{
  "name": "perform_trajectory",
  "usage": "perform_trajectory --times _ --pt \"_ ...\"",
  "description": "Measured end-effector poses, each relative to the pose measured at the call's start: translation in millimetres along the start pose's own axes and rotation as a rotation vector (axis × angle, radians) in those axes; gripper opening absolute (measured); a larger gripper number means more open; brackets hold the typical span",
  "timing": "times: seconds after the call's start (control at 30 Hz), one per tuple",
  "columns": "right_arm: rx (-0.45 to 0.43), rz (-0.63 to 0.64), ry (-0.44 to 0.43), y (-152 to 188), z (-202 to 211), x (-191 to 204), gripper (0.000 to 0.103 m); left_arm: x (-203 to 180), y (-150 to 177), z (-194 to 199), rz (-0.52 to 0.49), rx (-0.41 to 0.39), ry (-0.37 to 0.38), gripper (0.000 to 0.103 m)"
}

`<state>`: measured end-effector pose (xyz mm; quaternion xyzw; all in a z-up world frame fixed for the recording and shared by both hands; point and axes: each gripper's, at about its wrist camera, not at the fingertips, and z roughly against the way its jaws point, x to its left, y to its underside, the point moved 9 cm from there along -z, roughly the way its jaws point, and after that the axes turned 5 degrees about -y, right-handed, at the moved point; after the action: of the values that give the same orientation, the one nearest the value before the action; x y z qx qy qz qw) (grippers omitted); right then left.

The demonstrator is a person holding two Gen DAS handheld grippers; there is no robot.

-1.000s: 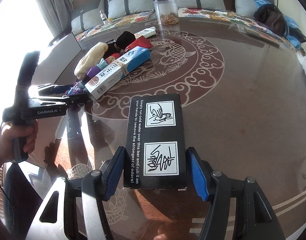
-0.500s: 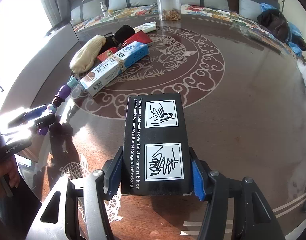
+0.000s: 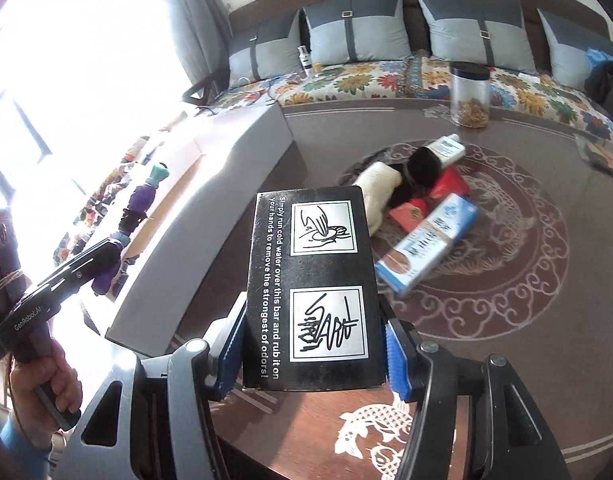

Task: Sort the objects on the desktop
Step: 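Carry both held items into the white cardboard tray and open both tools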

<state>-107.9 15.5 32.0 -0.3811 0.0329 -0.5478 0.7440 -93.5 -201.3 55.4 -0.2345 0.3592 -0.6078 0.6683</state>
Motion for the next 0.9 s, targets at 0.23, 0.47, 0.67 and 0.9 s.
perform_trajectory --times 0.23,0.47,0.67,0.9 --pt "0.009 0.165 -0.182 -59.3 -90.7 162.6 0.059 140.4 7.9 -14.9 0.154 0.074 -0.191 0.045" --pt "0.124 0.302 -0.128 -62.0 -187.5 228.7 0.060 185.2 42.7 -46.1 0.226 0.202 -0.243 0.045" --pt "0.209 0.302 -0.072 -46.3 -221.3 218.5 0.070 171.8 44.9 -43.3 0.184 0.195 -0.248 0.080" --pt "0.065 0.296 -0.078 -54.1 -163.3 196.9 0.085 152.4 52.2 -32.2 0.154 0.166 -0.280 0.091"
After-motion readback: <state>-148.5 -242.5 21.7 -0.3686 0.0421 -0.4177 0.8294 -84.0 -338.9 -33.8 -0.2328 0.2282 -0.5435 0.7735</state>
